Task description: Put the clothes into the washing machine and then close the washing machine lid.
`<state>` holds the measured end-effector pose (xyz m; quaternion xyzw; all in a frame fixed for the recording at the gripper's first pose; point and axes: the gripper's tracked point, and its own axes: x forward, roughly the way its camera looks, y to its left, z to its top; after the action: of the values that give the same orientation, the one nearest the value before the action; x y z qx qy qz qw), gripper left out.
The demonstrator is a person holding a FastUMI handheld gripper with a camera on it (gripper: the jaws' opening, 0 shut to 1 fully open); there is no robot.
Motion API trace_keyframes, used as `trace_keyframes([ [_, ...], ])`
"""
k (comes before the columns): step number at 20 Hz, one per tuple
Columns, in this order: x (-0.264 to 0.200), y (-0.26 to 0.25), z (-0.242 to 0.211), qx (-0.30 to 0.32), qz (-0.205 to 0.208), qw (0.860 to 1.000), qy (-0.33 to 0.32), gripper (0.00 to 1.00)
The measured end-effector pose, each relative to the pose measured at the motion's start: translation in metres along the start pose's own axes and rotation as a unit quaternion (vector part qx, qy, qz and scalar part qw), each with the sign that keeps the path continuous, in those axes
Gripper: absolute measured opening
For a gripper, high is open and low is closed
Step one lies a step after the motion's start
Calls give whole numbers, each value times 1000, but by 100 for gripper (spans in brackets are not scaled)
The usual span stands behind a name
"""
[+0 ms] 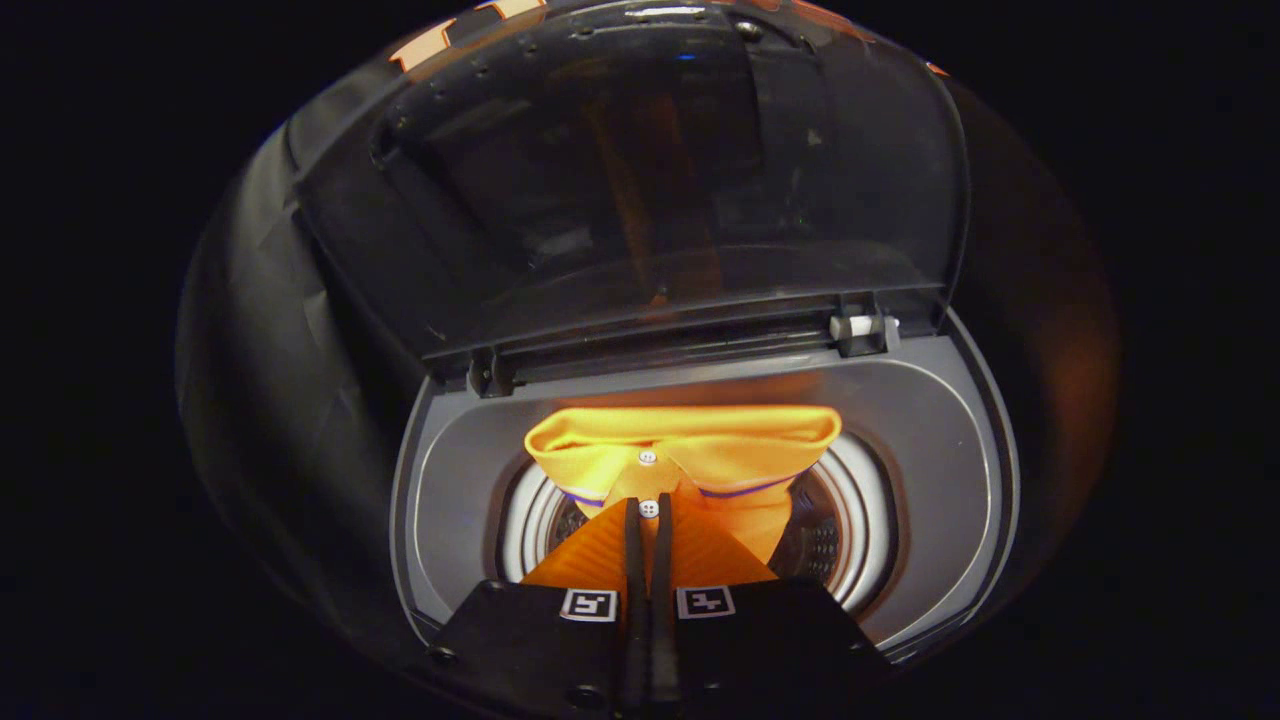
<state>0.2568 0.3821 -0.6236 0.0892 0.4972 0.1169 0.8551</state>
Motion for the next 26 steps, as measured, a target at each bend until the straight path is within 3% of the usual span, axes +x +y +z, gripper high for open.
trace_keyframes([
  [18,38,-26,-22,0,-47,998,45,10],
  [20,35,-22,-19,5,-38,998,40,18],
  [22,33,-25,-15,7,-44,999,32,17],
  [26,28,-32,-11,0,-55,998,29,52],
])
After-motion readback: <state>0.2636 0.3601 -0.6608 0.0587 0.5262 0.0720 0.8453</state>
